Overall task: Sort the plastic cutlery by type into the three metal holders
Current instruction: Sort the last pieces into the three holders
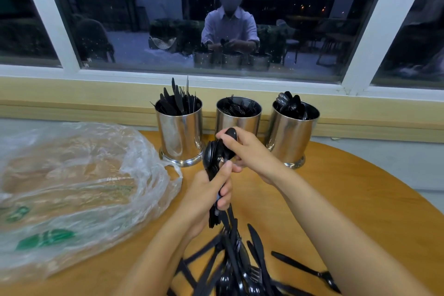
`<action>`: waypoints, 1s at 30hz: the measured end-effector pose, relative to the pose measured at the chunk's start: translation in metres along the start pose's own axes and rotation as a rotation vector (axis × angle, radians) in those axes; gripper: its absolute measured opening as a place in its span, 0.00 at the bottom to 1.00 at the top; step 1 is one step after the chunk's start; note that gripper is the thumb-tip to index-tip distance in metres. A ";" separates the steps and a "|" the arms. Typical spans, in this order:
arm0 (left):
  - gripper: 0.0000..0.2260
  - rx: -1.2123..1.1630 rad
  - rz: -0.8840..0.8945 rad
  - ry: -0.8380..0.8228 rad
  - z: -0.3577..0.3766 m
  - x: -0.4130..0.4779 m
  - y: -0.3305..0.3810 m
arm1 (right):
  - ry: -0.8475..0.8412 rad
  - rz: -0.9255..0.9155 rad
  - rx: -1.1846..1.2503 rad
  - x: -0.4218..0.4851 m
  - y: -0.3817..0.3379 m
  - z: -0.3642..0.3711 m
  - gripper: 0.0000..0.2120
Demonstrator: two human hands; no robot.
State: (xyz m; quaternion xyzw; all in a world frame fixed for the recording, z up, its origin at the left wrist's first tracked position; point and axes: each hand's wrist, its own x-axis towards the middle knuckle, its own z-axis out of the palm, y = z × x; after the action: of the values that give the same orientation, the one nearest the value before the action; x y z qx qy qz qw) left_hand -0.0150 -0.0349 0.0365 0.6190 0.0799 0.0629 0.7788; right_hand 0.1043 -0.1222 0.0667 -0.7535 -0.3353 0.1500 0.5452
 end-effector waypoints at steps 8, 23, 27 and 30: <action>0.25 -0.259 -0.171 -0.164 -0.003 -0.016 0.008 | 0.033 -0.245 0.093 -0.028 -0.009 0.001 0.04; 0.05 0.432 0.093 0.032 -0.001 0.001 0.003 | 0.108 -0.257 -0.073 -0.036 0.000 -0.016 0.05; 0.07 0.470 0.046 -0.126 0.010 0.011 -0.010 | 0.062 -0.131 -0.106 -0.040 0.011 -0.022 0.04; 0.12 0.483 0.009 -0.077 0.018 0.025 -0.023 | 0.257 -0.135 -0.208 -0.029 0.017 -0.045 0.03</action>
State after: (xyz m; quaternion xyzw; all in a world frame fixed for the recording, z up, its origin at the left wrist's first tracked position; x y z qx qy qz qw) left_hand 0.0132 -0.0528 0.0166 0.7895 0.0601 0.0217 0.6105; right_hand 0.1153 -0.1766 0.0635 -0.7947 -0.3263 -0.0201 0.5113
